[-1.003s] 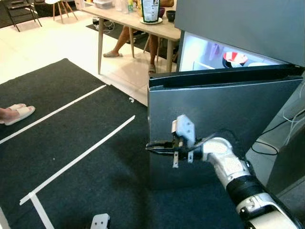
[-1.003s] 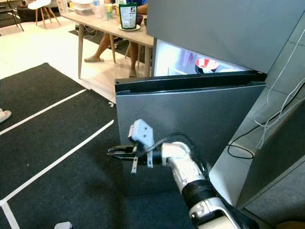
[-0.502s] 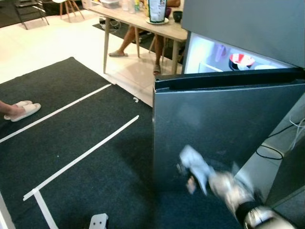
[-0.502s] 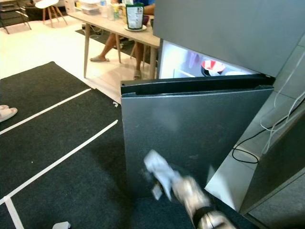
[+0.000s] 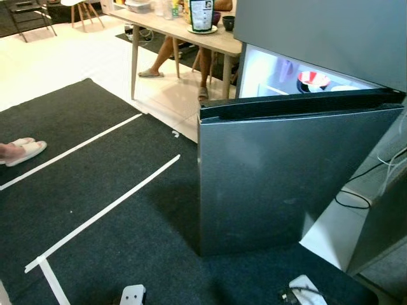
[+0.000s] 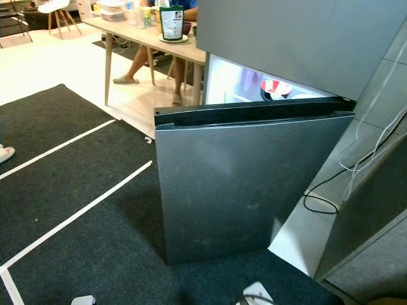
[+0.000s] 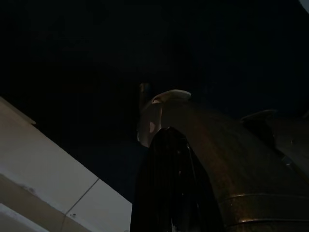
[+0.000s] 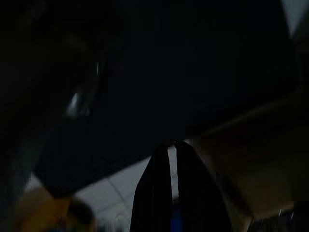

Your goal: Restocking fridge

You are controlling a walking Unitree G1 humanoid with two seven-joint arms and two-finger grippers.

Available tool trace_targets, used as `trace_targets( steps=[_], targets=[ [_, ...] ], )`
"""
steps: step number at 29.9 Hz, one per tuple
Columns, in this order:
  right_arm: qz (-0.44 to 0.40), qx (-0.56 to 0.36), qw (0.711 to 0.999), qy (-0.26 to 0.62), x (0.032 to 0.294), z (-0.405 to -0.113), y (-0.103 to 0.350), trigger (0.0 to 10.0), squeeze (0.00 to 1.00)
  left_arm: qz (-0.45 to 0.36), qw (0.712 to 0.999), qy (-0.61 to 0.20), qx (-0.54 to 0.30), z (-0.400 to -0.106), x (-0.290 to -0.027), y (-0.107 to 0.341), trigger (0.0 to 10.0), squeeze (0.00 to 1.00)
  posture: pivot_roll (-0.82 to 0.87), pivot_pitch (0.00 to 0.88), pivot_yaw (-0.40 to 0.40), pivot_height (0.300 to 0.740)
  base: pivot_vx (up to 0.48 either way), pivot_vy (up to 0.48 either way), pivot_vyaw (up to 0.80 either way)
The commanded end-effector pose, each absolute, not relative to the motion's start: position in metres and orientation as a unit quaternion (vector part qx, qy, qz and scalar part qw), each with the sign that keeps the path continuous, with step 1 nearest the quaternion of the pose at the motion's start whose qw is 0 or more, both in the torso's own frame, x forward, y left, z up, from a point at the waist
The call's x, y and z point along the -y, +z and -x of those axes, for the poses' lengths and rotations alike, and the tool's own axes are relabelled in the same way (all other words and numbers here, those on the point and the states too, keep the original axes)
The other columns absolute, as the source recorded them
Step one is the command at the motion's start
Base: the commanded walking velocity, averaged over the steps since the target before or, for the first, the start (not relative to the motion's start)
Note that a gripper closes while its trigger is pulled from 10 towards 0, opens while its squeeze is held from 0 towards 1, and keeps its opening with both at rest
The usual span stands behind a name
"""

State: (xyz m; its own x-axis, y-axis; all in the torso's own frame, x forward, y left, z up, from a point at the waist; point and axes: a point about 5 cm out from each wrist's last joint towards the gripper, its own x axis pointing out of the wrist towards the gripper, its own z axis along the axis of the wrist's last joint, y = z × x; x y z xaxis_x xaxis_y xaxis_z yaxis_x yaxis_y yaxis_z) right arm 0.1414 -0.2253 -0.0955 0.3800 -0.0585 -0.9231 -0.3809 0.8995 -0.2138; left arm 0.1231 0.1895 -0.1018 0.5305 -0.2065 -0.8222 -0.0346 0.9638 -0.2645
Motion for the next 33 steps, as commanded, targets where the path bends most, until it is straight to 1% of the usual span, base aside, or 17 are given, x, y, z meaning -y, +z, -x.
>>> trace_targets(
  steps=[1, 27, 30, 32, 33],
  targets=[
    [0.198, -0.554, 0.803, 0.092, 0.2271, -0.1378, -0.0965, 10.0, 0.00, 0.122, 0.852, -0.057, -0.506, -0.1099, -0.1861, -0.1066, 10.0, 0.00, -0.04, 0.097, -0.045, 0.740, 0.277, 0.000, 0.00],
    [0.196, -0.544, 0.811, 0.090, 0.2240, -0.1404, -0.0962, 10.0, 0.00, 0.120, 0.854, -0.060, -0.503, -0.1123, -0.1858, -0.1059, 10.0, 0.00, -0.04, 0.096, -0.037, 0.740, 0.349, 0.000, 0.00],
    [0.194, -0.541, 0.813, 0.092, 0.2234, -0.1406, -0.0961, 10.0, 0.00, 0.123, 0.854, -0.050, -0.503, -0.1127, -0.1871, -0.1059, 10.0, 0.00, -0.04, 0.097, -0.036, 0.740, 0.000, 0.000, 0.00],
    [0.175, -0.526, 0.827, 0.091, 0.2207, -0.1449, -0.0945, 10.0, 0.00, 0.123, 0.855, -0.052, -0.500, -0.1138, -0.1871, -0.1054, 10.0, 0.00, -0.04, 0.097, -0.036, 0.740, 0.000, 0.000, 0.00],
    [0.175, -0.526, 0.827, 0.091, 0.2207, -0.1449, -0.0945, 10.0, 0.00, 0.123, 0.855, -0.052, -0.500, -0.1138, -0.1871, -0.1054, 10.0, 0.00, -0.04, 0.097, -0.036, 0.740, 0.000, 0.000, 0.00]
  ],
)
